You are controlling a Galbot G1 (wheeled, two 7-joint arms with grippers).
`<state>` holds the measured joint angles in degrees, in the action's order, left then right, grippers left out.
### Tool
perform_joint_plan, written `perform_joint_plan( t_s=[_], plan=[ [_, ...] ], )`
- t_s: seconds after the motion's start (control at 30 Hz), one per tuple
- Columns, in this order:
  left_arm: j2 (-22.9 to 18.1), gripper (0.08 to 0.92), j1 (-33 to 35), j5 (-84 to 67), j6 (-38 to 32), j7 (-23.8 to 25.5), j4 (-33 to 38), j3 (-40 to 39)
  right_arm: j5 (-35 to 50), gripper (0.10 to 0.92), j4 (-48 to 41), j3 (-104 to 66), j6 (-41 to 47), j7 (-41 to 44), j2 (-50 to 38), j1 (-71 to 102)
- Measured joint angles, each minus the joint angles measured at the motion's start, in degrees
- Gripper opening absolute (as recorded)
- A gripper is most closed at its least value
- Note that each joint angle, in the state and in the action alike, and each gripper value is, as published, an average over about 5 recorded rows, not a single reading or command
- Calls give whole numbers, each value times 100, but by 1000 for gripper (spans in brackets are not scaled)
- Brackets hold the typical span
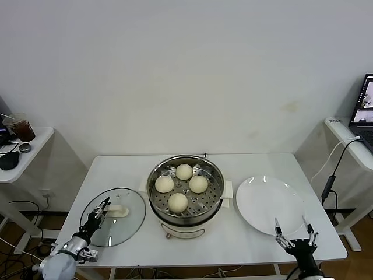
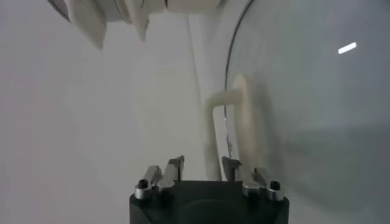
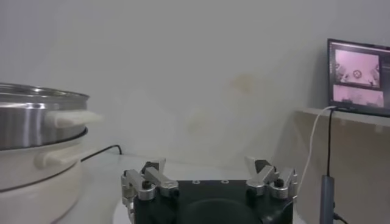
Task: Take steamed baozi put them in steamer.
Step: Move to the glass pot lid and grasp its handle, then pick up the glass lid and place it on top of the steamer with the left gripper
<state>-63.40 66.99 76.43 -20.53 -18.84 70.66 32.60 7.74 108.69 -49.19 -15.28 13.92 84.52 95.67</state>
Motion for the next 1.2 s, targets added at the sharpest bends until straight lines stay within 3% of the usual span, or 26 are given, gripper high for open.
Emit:
perform_joint_plan(
  t_s=[0.2,0.47,0.77,0.97,1.2],
  plan=[
    [39,186,41,-212,-23,-26,30,9,-38,823,5,39,-1,14,-34,31],
    [201,170,455,-721,245,-49,689,78,-77,823,1,93,-33,39,-94,73],
    [514,170,1507,-1426,1203,185,2312,329,-97,823,-73,216,-31,91,-178,98],
    [684,170,1960,-1798,2033,722,3518,518,-161,823,-126,341,-41,100,-187,108],
    [980,170,2036,-2187,2971,1445,4730,409,-267,823,-162,501,-70,101,-128,114]
  ],
)
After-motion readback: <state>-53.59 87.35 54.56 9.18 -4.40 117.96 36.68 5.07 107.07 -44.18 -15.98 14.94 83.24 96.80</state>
